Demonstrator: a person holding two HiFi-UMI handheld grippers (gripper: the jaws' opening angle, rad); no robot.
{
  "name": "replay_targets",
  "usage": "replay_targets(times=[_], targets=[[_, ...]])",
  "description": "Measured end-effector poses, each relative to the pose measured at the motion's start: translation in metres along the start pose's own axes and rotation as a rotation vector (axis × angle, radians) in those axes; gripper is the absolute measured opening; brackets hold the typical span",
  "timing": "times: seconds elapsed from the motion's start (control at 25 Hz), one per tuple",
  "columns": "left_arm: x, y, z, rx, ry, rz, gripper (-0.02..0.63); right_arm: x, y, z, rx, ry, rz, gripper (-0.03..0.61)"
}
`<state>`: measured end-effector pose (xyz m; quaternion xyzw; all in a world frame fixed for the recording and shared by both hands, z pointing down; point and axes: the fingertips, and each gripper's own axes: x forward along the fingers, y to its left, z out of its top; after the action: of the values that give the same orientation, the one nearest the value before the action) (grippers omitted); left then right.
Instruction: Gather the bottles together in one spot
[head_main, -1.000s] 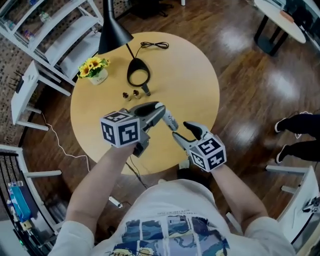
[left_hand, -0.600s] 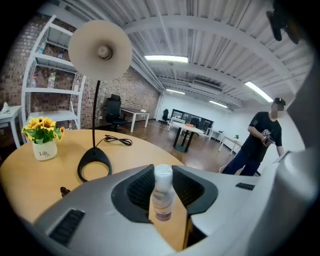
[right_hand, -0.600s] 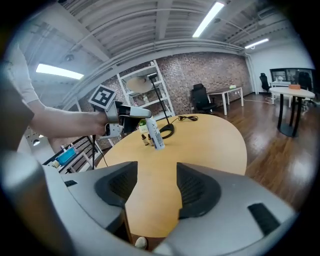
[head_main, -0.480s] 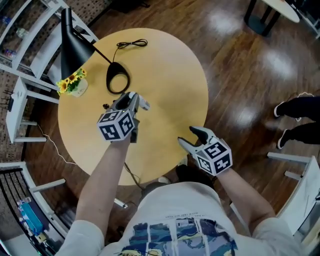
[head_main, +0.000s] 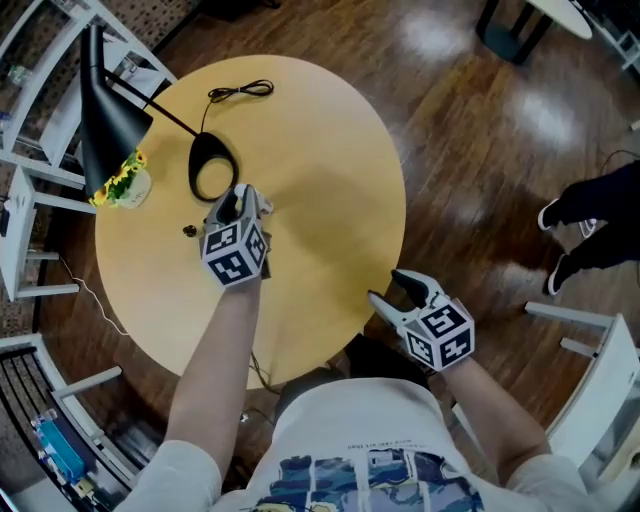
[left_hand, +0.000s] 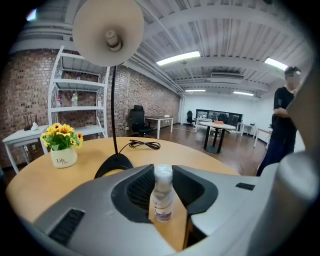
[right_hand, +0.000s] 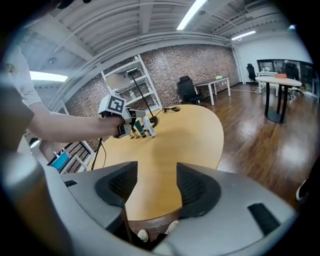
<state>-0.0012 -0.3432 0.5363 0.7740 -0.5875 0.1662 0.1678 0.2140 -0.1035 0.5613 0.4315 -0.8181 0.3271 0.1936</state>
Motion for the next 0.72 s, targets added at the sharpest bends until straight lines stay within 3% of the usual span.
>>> replay_targets(times=[0.24, 0.72], targets=[[0.0103, -0.0002, -0.0009, 0.030, -0.020, 0.042, 0.109, -0.0014, -0.0037, -0.0002, 0.010, 0.006, -0.013, 0.270], [0.0056, -0.0021, -0.0022, 0.093, -0.009, 0.048, 0.133, -0.0018, -0.0017, 0.0033, 0.013, -0.006, -0.019, 0.270]])
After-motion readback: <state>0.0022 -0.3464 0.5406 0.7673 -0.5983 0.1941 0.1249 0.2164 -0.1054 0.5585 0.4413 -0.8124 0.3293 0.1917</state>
